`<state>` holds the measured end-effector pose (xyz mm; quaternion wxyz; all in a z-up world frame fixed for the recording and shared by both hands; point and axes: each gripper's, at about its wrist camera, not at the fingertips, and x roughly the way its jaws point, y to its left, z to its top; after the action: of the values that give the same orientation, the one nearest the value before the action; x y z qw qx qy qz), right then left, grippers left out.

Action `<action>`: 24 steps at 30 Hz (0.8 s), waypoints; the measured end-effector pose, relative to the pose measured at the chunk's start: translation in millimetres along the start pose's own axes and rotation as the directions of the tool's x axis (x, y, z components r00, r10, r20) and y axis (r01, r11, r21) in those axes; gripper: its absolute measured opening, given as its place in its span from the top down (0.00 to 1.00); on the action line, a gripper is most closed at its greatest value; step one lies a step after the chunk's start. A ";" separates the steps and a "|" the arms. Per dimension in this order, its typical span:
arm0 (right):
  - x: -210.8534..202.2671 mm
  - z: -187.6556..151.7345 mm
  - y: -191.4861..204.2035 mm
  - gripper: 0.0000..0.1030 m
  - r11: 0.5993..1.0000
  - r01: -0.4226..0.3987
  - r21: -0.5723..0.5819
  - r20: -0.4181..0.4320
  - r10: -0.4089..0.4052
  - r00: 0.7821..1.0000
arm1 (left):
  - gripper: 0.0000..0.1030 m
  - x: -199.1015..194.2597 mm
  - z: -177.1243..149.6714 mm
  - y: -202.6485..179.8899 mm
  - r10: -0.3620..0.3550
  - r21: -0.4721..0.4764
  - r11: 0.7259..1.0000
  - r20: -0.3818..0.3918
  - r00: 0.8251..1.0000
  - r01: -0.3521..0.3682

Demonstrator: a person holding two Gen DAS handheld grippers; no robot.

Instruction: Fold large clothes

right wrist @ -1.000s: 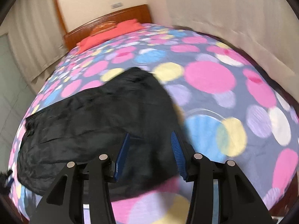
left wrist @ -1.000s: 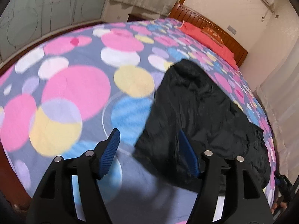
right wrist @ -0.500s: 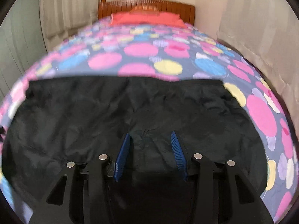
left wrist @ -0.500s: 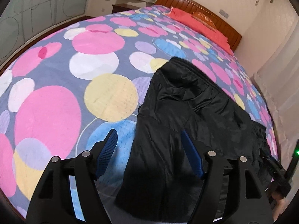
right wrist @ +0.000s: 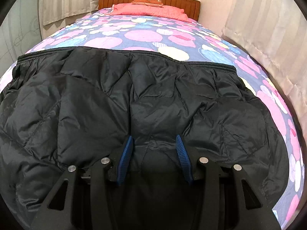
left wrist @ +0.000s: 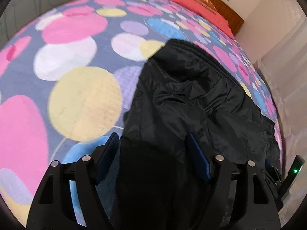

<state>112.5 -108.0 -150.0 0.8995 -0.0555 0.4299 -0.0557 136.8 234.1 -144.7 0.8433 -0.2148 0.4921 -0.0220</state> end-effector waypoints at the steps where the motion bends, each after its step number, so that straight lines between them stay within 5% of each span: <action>1: 0.1 -0.3 0.2 0.54 1.000 0.000 0.001 0.002 0.000 1.000 | 0.21 4.1 1.2 2.8 -0.012 -0.006 1.000 -0.016 1.000 0.012; 5: 0.6 -0.9 0.5 0.54 1.000 -0.001 0.003 0.005 0.001 1.000 | 0.17 18.3 10.4 20.4 -0.098 -0.063 0.994 -0.085 0.991 0.093; 8: 0.9 -1.3 0.2 0.54 1.000 -0.001 0.004 0.007 0.001 1.000 | 0.18 22.5 11.2 14.5 -0.093 0.025 0.995 -0.118 0.989 0.097; 13: 0.9 -0.6 -0.6 0.54 1.000 -0.004 0.012 0.016 0.004 1.000 | 0.55 24.7 1.1 10.5 -0.164 0.049 0.984 -0.127 0.978 0.172; 16: 1.7 -0.6 -1.6 0.54 1.000 -0.007 0.015 0.019 0.006 1.000 | 0.67 22.8 -4.3 10.1 -0.208 0.022 0.977 -0.129 0.970 0.212; 24: 2.0 -0.7 -2.4 0.54 1.000 -0.009 0.014 0.021 0.008 1.000 | 0.79 11.0 -4.1 9.1 -0.214 0.062 0.973 -0.108 0.971 0.221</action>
<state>113.0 -110.7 -151.6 0.9044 -0.0477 0.4204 -0.0543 137.5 238.3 -158.9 0.8172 -0.2352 0.5063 -0.1432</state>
